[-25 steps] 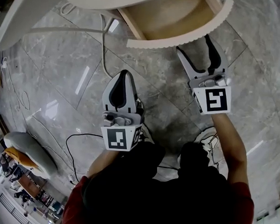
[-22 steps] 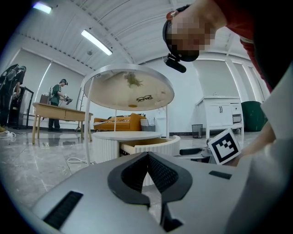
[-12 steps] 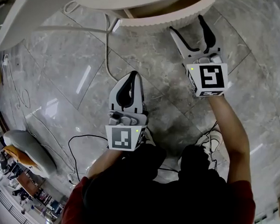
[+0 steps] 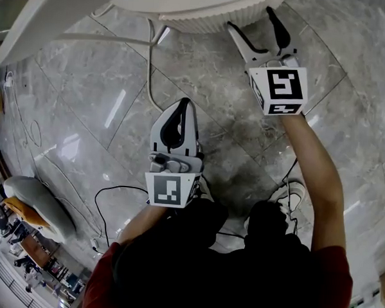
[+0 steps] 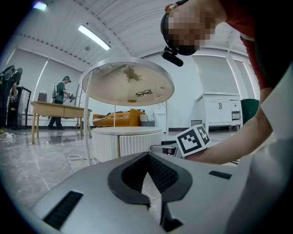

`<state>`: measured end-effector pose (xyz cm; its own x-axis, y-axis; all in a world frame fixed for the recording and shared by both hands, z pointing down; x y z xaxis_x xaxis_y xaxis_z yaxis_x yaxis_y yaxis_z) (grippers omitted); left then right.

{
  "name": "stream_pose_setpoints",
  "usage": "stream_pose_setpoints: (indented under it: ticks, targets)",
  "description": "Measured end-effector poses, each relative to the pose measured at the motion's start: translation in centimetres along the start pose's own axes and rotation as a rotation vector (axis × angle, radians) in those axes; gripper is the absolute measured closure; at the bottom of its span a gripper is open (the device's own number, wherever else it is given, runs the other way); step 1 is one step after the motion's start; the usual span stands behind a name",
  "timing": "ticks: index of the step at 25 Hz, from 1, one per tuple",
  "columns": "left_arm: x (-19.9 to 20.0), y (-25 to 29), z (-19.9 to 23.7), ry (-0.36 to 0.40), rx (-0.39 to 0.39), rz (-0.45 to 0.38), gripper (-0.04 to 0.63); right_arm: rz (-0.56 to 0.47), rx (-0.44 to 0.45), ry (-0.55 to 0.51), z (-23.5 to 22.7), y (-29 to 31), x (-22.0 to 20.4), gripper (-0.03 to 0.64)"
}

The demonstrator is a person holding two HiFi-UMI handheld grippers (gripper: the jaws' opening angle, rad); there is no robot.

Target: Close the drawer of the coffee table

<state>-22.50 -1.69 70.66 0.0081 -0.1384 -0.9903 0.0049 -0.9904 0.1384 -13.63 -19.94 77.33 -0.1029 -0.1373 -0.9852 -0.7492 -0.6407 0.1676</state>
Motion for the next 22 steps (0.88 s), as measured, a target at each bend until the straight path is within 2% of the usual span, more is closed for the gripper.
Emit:
stream_pose_setpoints:
  ticks: [5,9,14,22]
  targets:
    - [0.0,-0.1,0.3,-0.007,0.011,0.007,0.581,0.009,0.004,0.008,-0.1,1.3,0.2,0.273]
    - [-0.6,-0.4,0.1,0.035,-0.011,0.022,0.581,0.007,0.001,0.003,-0.2,1.6,0.2,0.273]
    - [-0.1,0.0,0.0,-0.007,0.004,0.010,0.581,0.005,0.007,0.013,0.0,1.6,0.4,0.273]
    - [-0.3,0.1,-0.3,0.002,0.002,0.022,0.581,0.017,0.006,0.004,0.0,1.4,0.3,0.273]
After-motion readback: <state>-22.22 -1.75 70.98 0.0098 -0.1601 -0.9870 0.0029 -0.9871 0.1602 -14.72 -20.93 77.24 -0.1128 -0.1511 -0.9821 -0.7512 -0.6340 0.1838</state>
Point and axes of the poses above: the fingertips, and each gripper's own axes: y forward along the fingers, z to its left, x out of its top, the point moved 1 cm from there along -y, backward along the fingers, and after that the axes turned 8 degrees about x, right-handed, at the moved point
